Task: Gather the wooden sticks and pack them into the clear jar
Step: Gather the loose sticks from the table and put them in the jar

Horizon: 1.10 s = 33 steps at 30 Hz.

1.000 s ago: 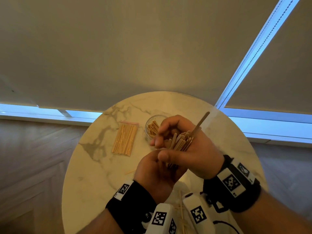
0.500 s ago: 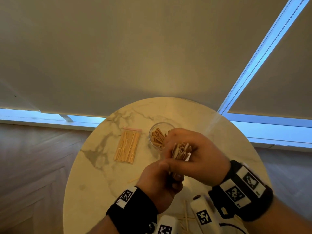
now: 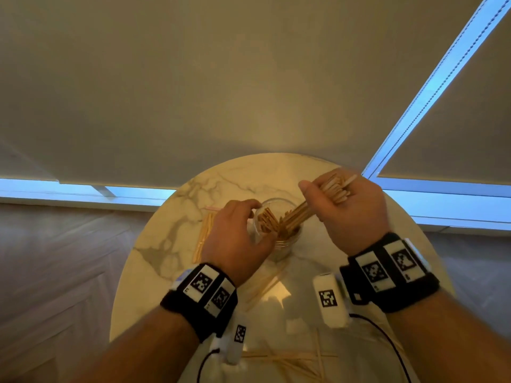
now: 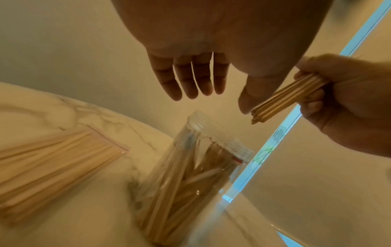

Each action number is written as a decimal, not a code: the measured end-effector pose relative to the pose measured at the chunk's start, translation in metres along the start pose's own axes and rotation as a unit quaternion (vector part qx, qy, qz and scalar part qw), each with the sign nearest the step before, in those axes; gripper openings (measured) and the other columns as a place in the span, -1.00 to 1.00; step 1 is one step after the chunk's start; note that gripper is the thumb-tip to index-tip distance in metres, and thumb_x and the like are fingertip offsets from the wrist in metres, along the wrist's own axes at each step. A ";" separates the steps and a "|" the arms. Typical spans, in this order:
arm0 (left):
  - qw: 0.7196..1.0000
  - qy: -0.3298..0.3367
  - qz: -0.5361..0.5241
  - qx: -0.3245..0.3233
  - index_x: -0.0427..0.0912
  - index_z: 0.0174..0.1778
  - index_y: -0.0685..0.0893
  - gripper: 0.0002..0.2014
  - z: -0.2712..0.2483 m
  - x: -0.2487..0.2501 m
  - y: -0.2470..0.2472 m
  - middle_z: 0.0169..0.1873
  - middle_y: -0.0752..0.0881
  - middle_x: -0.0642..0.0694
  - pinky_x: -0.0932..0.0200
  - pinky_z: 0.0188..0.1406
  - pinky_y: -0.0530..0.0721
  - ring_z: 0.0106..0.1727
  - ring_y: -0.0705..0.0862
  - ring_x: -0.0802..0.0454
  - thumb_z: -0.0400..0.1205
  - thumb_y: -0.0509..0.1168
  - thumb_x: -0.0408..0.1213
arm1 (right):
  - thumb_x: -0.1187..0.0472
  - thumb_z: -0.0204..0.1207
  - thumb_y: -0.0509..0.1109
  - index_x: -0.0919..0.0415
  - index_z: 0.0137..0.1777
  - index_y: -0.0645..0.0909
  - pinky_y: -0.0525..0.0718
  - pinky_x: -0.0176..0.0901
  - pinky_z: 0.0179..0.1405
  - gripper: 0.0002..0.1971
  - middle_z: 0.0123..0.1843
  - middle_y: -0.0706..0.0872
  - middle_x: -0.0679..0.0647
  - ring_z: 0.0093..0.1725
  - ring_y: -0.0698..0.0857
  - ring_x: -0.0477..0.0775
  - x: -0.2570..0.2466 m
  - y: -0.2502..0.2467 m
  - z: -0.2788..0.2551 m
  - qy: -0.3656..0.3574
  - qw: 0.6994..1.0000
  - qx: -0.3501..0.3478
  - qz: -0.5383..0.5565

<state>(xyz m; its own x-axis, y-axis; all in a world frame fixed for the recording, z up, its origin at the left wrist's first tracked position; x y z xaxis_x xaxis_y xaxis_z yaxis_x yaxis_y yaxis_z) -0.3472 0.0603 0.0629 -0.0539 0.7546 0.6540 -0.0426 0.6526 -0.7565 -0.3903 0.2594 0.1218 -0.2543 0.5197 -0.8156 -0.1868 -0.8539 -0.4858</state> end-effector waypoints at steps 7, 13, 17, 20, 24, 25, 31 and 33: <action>0.987 -0.039 -0.026 -0.154 0.06 0.71 0.31 0.09 0.025 -0.012 0.028 0.54 0.60 0.01 0.11 0.38 0.59 0.51 0.60 -0.03 0.29 0.61 0.27 | -0.25 0.50 0.50 0.03 -0.22 0.73 0.67 0.05 -0.14 -0.65 -0.22 0.69 -0.06 -0.17 0.72 0.08 0.031 0.070 0.009 -0.022 0.961 -0.209 -0.182; 0.987 -0.036 -0.064 -0.145 0.07 0.70 0.35 0.04 0.025 -0.018 0.024 0.48 0.64 0.06 0.09 0.36 0.62 0.44 0.63 0.05 0.31 0.66 0.15 | -0.48 0.29 0.38 -0.04 -0.06 0.81 0.64 0.08 -0.03 -0.45 0.03 0.62 -0.05 0.05 0.55 0.11 0.051 0.078 -0.014 -0.047 0.952 -0.166 -0.254; 0.984 -0.034 -0.087 -0.150 0.13 0.65 0.39 -0.05 0.023 -0.019 0.023 0.36 0.71 0.14 0.24 0.15 0.56 0.32 0.69 0.09 0.34 0.64 0.13 | -0.51 0.23 0.50 -0.11 0.44 0.57 0.52 -0.04 0.39 -0.18 0.38 0.53 -0.04 0.41 0.46 0.03 0.039 0.065 -0.019 -0.025 0.976 -0.131 -0.171; 0.986 -0.027 -0.074 -0.150 0.15 0.70 0.32 -0.02 0.024 -0.021 0.025 0.46 0.68 0.10 0.24 0.20 0.54 0.41 0.67 0.06 0.36 0.57 0.22 | -0.35 0.53 0.41 0.05 0.72 0.30 0.28 0.03 0.69 -0.15 0.71 0.33 0.01 0.72 0.25 0.03 0.016 0.065 -0.021 -0.077 0.977 -0.114 -0.161; 0.986 -0.022 -0.047 -0.160 0.20 0.73 0.23 -0.08 0.025 -0.027 0.029 0.44 0.70 0.07 0.11 0.32 0.67 0.39 0.70 -0.05 0.46 0.52 0.06 | -0.46 0.67 -0.19 0.06 0.81 0.10 0.04 0.22 0.80 -0.15 0.84 0.07 -0.03 0.83 -0.04 0.00 0.026 0.093 -0.041 -0.067 0.932 -0.229 -0.272; 0.986 -0.017 -0.049 -0.159 0.21 0.73 0.23 -0.11 0.025 -0.027 0.028 0.46 0.69 0.06 0.01 0.37 0.68 0.40 0.70 -0.08 0.48 0.50 0.02 | -0.50 0.63 -0.31 0.06 0.79 0.14 0.08 0.23 0.78 -0.10 0.84 0.10 -0.03 0.82 -0.02 -0.03 0.035 0.097 -0.045 -0.060 0.923 -0.256 -0.279; 0.986 -0.006 -0.085 -0.145 0.30 0.59 0.37 -0.21 0.024 -0.026 0.027 0.34 0.75 0.16 -0.20 0.45 0.62 0.29 0.74 0.02 0.42 0.50 0.18 | -0.36 0.72 -0.11 0.08 0.75 0.30 0.01 0.08 0.81 -0.25 0.80 0.22 -0.05 0.80 0.04 -0.09 0.037 0.084 -0.038 -0.084 0.945 -0.200 -0.243; 0.984 -0.005 -0.087 -0.153 0.37 0.50 0.40 -0.29 0.024 -0.032 0.034 0.17 0.79 0.23 -0.13 0.25 0.76 0.12 0.79 0.09 0.42 0.50 0.08 | -0.39 0.70 -0.16 0.06 0.76 0.26 0.01 0.20 0.80 -0.22 0.82 0.20 -0.02 0.82 0.03 -0.02 0.039 0.093 -0.045 -0.099 0.922 -0.258 -0.270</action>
<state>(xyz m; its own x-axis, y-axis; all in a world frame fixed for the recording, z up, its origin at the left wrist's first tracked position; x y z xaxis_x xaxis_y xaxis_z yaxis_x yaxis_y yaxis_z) -0.3712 0.0565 0.0159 -0.0819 0.6294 0.7727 0.2510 0.7634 -0.5952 -0.3751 0.1990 0.0314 -0.4338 0.8250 -0.3622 0.1271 -0.3419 -0.9311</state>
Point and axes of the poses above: each hand's wrist, its own z-axis towards the middle knuckle, its own y-axis out of the palm, x = y × z, the point moved 4 cm from there along z, towards the middle knuckle
